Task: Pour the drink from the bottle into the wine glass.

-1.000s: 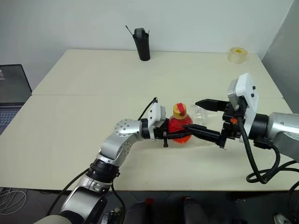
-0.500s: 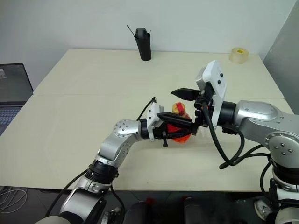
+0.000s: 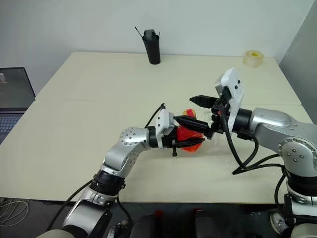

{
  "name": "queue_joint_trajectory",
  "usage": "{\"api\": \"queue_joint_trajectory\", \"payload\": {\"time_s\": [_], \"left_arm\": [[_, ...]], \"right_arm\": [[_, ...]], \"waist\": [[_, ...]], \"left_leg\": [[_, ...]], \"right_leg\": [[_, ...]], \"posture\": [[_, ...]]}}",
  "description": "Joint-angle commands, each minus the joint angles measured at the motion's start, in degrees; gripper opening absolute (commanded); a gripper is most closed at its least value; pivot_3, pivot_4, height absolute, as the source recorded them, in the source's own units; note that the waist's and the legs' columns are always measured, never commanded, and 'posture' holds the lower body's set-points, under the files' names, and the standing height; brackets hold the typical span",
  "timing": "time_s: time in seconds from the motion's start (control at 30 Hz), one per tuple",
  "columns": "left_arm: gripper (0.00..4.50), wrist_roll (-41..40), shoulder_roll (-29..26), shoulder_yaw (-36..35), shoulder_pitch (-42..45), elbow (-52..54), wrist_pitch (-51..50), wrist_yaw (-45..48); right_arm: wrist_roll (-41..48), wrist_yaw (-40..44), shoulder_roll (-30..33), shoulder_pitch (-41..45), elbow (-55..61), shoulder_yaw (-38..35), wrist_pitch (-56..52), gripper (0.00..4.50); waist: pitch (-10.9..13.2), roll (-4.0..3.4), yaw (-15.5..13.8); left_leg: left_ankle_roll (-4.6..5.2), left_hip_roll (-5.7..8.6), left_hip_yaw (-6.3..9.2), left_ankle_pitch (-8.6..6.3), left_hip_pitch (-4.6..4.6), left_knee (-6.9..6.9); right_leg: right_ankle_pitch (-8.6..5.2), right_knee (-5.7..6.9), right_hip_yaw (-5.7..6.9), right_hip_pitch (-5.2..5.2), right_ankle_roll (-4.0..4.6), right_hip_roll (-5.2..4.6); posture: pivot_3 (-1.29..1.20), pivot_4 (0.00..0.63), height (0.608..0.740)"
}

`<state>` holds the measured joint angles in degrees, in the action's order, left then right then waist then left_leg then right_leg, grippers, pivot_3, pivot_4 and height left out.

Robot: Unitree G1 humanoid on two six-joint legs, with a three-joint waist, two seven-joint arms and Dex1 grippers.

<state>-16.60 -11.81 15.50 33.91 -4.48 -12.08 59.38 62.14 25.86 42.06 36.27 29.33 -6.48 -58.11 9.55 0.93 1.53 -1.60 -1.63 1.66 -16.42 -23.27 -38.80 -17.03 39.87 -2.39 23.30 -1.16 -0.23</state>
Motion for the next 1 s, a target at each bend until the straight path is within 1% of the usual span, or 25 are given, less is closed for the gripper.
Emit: {"api": "queue_joint_trajectory", "payload": {"time_s": [0.03,0.47,0.77,0.9,1.0], "left_arm": [[1.39,-0.75,-0.03,-0.45,0.32,2.88,1.27,0.15],[1.39,-0.74,0.22,-0.44,1.15,2.00,1.47,0.34],[1.39,-0.60,0.07,-0.58,1.26,1.75,1.66,0.34],[1.39,-0.42,-0.24,-0.99,1.51,1.43,1.93,0.12],[1.39,-0.46,-0.37,-1.24,1.99,0.71,2.14,0.17]], "right_arm": [[1.87,-0.04,0.97,-1.05,2.54,-3.22,0.35,4.50],[3.68,0.35,5.30,-5.99,3.88,-6.97,0.00,4.50],[6.22,1.34,7.48,-7.39,4.80,-7.80,0.12,4.50],[9.94,2.61,9.86,-9.69,5.09,-11.69,-0.03,4.50],[10.46,2.84,11.14,-10.16,5.08,-11.73,0.27,4.50]], "waist": [[0.00,0.00,-0.02],[0.00,0.00,-0.02],[0.00,0.00,-0.03],[0.00,0.00,-0.10],[0.00,0.00,-0.06]], "left_leg": [[0.00,0.00,0.02,0.00,-0.01,0.00],[0.00,0.03,-0.01,0.00,-0.01,0.01],[0.00,0.04,-0.02,0.00,-0.01,0.01],[0.00,0.04,-0.02,0.00,-0.02,0.00],[0.01,0.05,-0.03,0.00,-0.01,0.00]], "right_leg": [[0.00,0.00,0.00,0.00,0.00,0.00],[0.00,-0.01,0.00,0.00,0.00,0.02],[0.00,-0.02,0.00,0.00,0.00,0.03],[0.00,-0.02,0.00,0.00,0.00,0.02],[0.00,-0.03,0.00,0.00,0.00,0.02]], "posture": [[0.00,0.150,0.740],[0.00,0.150,0.740],[0.00,0.150,0.740],[0.00,0.150,0.740],[0.00,0.150,0.740]]}}
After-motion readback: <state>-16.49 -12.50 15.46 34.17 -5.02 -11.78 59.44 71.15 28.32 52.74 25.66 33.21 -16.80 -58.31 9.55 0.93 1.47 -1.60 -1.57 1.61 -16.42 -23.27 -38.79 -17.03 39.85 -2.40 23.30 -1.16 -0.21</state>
